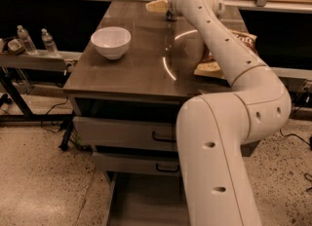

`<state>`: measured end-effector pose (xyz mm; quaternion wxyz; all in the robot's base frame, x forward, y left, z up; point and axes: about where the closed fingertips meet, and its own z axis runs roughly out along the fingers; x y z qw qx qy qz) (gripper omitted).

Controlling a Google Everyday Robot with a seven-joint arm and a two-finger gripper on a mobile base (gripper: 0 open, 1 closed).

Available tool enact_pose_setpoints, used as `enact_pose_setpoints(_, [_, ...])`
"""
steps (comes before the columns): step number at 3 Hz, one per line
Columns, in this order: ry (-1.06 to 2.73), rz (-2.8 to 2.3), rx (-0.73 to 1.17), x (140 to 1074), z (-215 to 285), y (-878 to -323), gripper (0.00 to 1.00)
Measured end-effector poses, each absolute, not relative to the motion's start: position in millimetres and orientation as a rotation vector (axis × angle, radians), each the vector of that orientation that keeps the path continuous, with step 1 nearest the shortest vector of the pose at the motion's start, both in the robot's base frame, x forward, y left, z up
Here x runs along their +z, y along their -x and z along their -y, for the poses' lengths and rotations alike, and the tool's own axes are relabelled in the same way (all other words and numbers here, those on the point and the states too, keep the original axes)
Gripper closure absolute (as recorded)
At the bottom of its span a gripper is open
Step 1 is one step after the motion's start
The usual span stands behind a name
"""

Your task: Place redbull can into bottom drawer

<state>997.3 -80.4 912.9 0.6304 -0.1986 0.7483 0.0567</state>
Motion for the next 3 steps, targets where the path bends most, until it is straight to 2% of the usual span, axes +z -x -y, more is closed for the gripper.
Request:
enact_pose_setpoints(1, [0.417,-1.738,0.113,901.4,82.3,-1009.6,0.03])
enact_pose_setpoints(2, [0.395,-1.74,0.108,897.8,86.3,-1015.9,0.34])
enact_pose_setpoints(3, [0.386,-1.727,0.112,901.4,89.7,-1017.2,0.57])
